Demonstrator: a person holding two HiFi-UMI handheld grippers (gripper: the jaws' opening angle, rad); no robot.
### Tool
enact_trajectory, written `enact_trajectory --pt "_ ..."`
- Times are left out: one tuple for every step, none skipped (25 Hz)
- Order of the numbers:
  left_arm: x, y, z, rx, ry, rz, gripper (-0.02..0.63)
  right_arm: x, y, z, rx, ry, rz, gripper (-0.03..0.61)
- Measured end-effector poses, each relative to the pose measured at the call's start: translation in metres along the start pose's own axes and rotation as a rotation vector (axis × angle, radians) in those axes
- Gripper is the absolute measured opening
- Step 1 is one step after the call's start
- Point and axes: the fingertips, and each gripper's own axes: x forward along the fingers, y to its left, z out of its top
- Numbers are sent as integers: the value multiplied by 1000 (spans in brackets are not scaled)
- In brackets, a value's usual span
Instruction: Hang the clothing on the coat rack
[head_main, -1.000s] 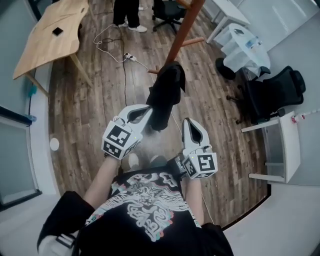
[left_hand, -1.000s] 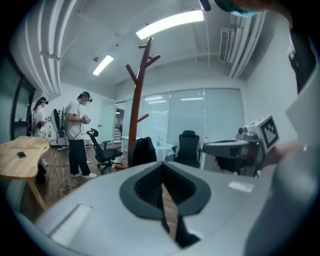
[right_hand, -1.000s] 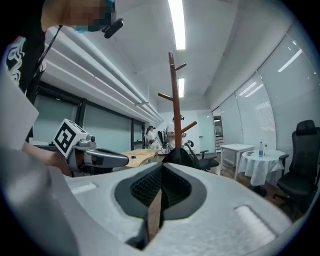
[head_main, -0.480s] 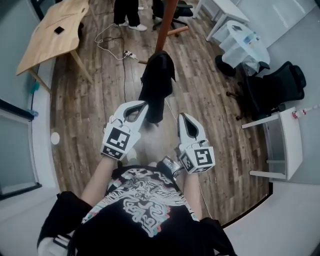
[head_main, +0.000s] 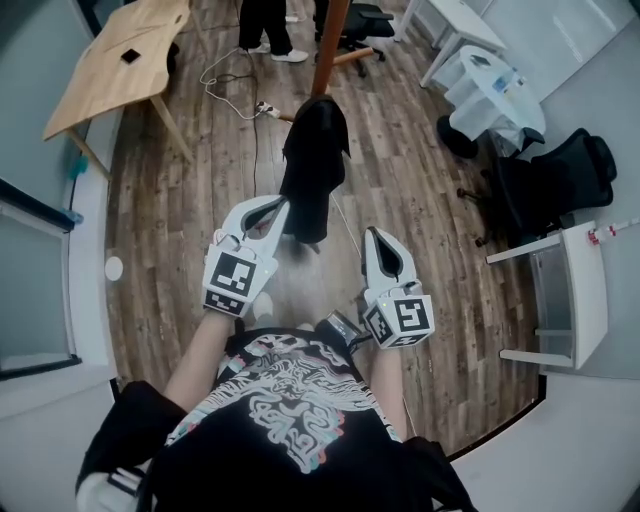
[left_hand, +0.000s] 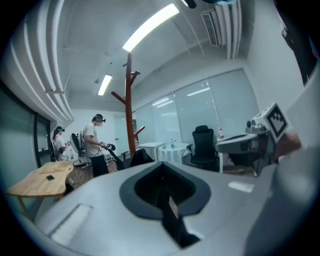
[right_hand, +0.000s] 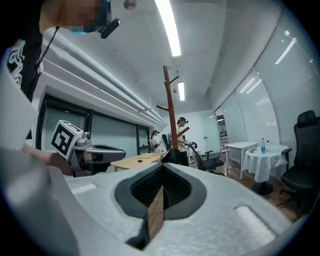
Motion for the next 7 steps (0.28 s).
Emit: enact_trajectory --pt "-2 0 0 8 0 9 -11 -1 2 0 0 1 5 -2" --pt "-3 0 0 6 -1 13 -11 -1 3 0 -2 1 10 -2" --pt "-4 0 0 1 -1 14 -11 0 4 0 -3 1 13 -2" --pt "-5 0 0 -3 0 15 -11 0 4 0 -2 1 16 -2" --pt "-5 0 -1 -5 3 15 -11 1 4 0 0 1 18 -2" --pt "-5 0 -1 -6 6 16 -11 1 3 0 2 0 19 -2" --pt "-5 0 -2 -7 9 15 -11 2 3 0 5 -1 20 -2"
